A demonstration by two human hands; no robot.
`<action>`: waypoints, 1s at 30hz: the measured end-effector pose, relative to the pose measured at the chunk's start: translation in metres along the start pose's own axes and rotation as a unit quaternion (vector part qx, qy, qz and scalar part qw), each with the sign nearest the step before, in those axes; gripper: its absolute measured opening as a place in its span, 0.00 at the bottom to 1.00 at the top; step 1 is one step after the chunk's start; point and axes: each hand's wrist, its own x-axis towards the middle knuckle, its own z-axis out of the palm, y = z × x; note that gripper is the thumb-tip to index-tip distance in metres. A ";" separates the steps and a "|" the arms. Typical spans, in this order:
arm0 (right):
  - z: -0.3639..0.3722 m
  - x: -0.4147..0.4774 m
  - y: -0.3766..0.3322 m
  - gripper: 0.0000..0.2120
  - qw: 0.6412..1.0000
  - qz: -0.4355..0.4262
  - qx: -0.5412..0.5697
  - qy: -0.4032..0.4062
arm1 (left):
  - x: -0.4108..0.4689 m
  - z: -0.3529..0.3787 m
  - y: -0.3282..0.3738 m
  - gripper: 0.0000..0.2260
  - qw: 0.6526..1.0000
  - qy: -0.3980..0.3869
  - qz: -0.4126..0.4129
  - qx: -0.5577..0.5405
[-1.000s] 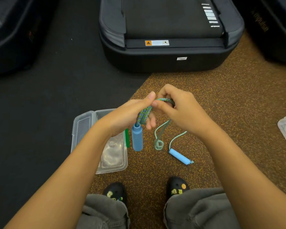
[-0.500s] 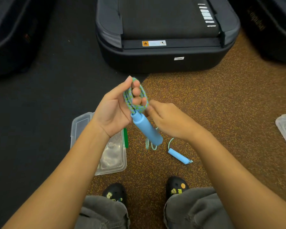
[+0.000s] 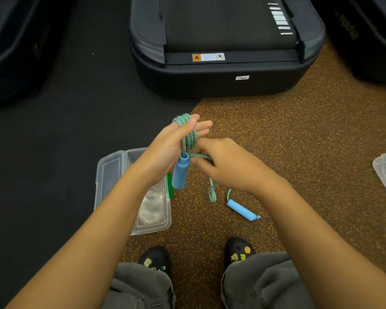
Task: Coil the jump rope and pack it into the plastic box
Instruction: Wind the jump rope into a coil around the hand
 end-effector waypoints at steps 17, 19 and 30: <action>-0.030 0.001 0.022 0.20 0.978 0.001 0.141 0.155 | -0.010 0.002 0.006 0.27 0.972 -0.192 -0.108 0.080; -0.029 0.002 0.025 0.18 0.974 0.010 0.161 0.158 | -0.010 0.001 0.007 0.23 0.973 -0.202 -0.112 0.024; -0.006 0.006 0.011 0.17 0.994 0.046 0.099 0.020 | -0.003 -0.008 0.011 0.18 0.939 -0.151 -0.068 -0.301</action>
